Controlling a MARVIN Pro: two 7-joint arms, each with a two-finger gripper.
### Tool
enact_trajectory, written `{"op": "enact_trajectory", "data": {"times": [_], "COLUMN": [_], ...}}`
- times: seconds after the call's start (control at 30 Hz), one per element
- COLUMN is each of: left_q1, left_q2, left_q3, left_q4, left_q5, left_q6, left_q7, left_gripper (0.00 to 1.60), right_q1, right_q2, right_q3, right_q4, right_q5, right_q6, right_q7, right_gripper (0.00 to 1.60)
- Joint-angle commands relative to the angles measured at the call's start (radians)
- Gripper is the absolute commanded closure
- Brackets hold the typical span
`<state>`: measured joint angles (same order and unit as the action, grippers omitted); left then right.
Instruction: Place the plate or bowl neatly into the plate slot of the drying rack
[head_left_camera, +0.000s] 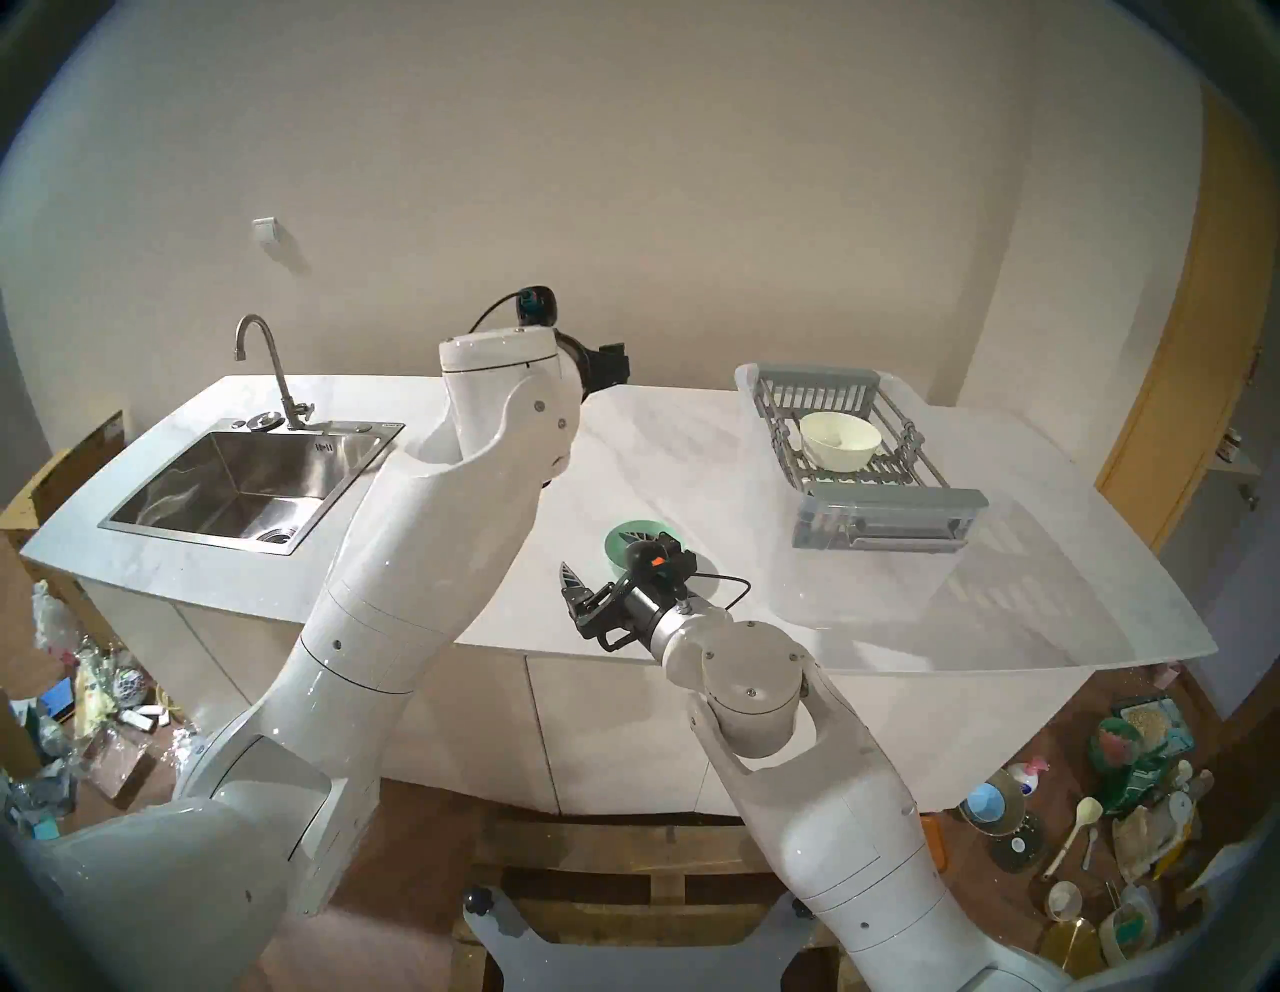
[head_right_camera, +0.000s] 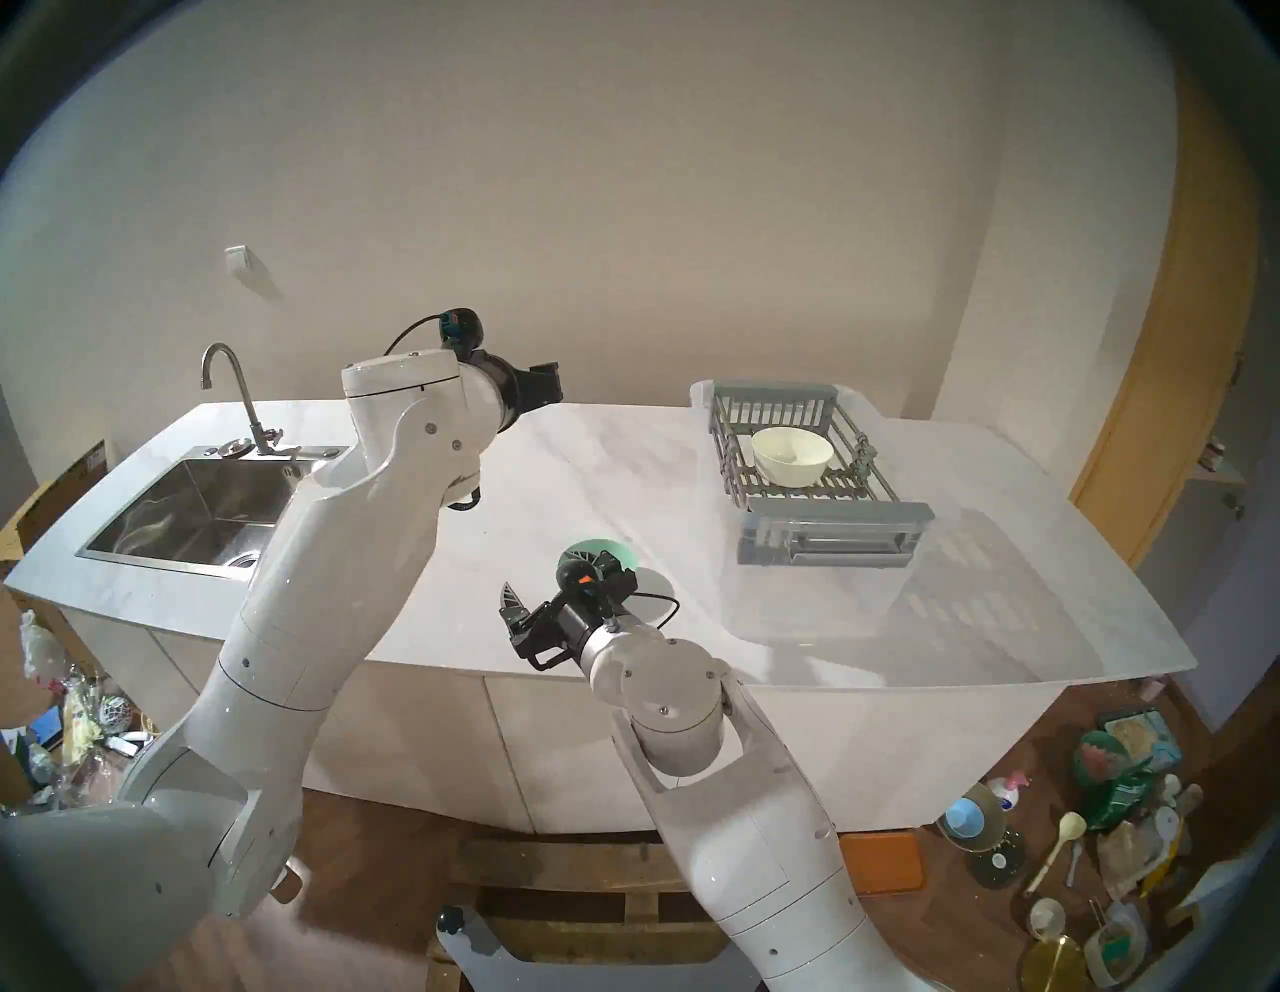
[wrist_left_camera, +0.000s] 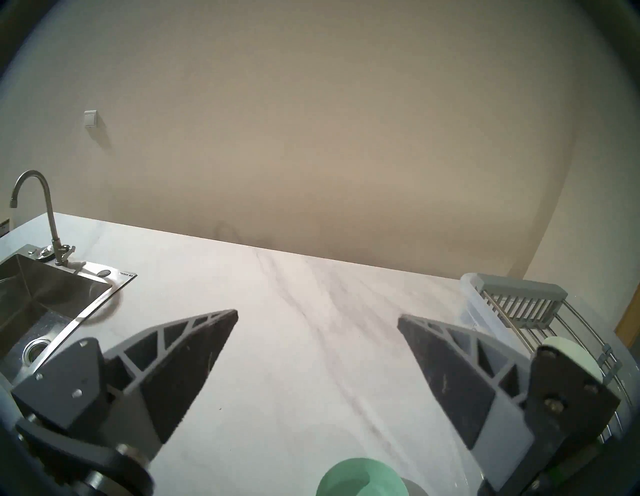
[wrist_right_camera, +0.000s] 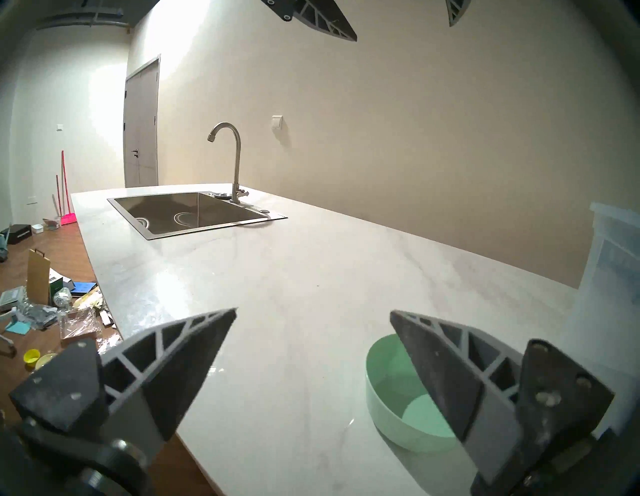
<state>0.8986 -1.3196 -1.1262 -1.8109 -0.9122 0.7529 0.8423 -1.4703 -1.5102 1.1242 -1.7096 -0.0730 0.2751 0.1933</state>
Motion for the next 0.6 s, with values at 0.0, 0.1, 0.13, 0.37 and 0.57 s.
{"op": "enact_trajectory", "data": {"times": [0.0,0.1,0.13,0.37,0.57], "left_q1": [-0.029,-0.031,-0.030,-0.023,0.001], "left_q2": [0.008,0.012,0.013,0.027,0.058], "left_q3": [-0.015,-0.021,-0.023,-0.045,-0.074], "left_q4": [-0.047,-0.053,-0.055,-0.075,-0.125], "left_q5": [0.000,-0.004,-0.006,-0.017,-0.029], "left_q6": [0.013,0.024,0.027,0.049,0.082], "left_q7": [0.003,0.009,0.009,0.023,0.050], "left_gripper": [0.00,0.00,0.00,0.00,0.00], "right_q1": [0.022,0.024,0.024,0.029,0.035], "right_q2": [-0.026,-0.029,-0.029,-0.027,-0.025], "right_q3": [0.005,0.006,0.006,0.006,0.010], "right_q4": [-0.013,-0.009,-0.008,0.001,0.012], "right_q5": [0.014,0.018,0.019,0.026,0.035], "right_q6": [-0.024,-0.025,-0.025,-0.031,-0.039], "right_q7": [-0.004,-0.005,-0.005,-0.004,-0.003], "right_gripper": [0.00,0.00,0.00,0.00,0.00]}}
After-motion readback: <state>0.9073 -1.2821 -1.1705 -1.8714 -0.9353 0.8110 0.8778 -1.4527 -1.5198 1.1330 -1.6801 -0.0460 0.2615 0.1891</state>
